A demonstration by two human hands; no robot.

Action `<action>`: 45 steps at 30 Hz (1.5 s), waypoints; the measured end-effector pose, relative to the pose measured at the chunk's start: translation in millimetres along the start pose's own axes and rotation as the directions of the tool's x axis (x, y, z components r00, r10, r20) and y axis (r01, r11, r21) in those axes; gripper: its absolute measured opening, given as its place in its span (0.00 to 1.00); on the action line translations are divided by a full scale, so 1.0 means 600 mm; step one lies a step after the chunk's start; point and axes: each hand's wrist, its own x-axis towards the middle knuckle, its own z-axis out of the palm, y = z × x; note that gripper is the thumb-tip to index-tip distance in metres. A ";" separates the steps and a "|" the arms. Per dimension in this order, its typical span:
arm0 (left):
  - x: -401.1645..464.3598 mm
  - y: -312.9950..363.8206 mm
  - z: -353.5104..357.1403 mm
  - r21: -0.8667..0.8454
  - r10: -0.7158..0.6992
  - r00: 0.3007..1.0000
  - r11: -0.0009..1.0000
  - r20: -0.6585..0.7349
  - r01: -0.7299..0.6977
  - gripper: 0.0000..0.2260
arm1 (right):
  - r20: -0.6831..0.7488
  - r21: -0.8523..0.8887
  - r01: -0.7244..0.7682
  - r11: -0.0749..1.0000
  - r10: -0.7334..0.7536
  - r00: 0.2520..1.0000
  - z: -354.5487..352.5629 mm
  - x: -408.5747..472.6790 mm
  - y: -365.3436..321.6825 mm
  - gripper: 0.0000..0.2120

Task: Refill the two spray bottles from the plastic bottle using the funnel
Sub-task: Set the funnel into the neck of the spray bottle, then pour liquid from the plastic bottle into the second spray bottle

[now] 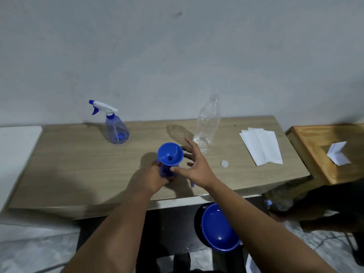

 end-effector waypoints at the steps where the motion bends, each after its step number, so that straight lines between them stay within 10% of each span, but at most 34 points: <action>1: -0.002 -0.001 -0.002 -0.023 -0.012 1.000 1.000 0.003 0.012 0.24 | -0.069 0.019 0.006 1.000 -0.005 0.998 -0.008 0.000 0.000 0.41; 4: -0.012 -0.007 -0.013 -0.130 -0.066 0.997 0.990 -0.027 0.062 0.39 | -0.405 0.032 0.022 0.999 -0.007 0.914 -0.037 0.013 -0.001 0.21; 7: -0.024 -0.005 -0.032 -0.117 -0.043 0.995 0.993 -0.089 0.032 0.48 | -0.625 0.063 -0.047 0.997 0.076 0.777 -0.066 0.040 -0.011 0.23; 13: -0.026 0.022 -0.045 -0.314 -0.034 0.992 0.949 -0.119 -0.005 0.54 | -0.570 -0.085 -0.192 0.978 0.110 0.814 -0.099 0.133 -0.047 0.57; 25: -0.016 0.016 -0.054 -0.339 0.021 0.984 0.937 -0.175 -0.081 0.43 | -0.594 0.018 0.012 1.000 0.001 0.804 -0.103 0.129 -0.042 0.38; 36: -0.013 0.024 -0.054 -0.308 0.092 0.973 0.939 -0.210 -0.155 0.32 | -0.283 -0.098 0.242 0.965 -0.260 0.923 -0.116 0.110 -0.127 0.45; 45: -0.008 0.023 -0.051 -0.296 0.110 0.964 0.938 -0.240 -0.181 0.31 | 0.229 -0.471 0.092 0.877 0.021 0.973 -0.106 0.067 -0.129 0.50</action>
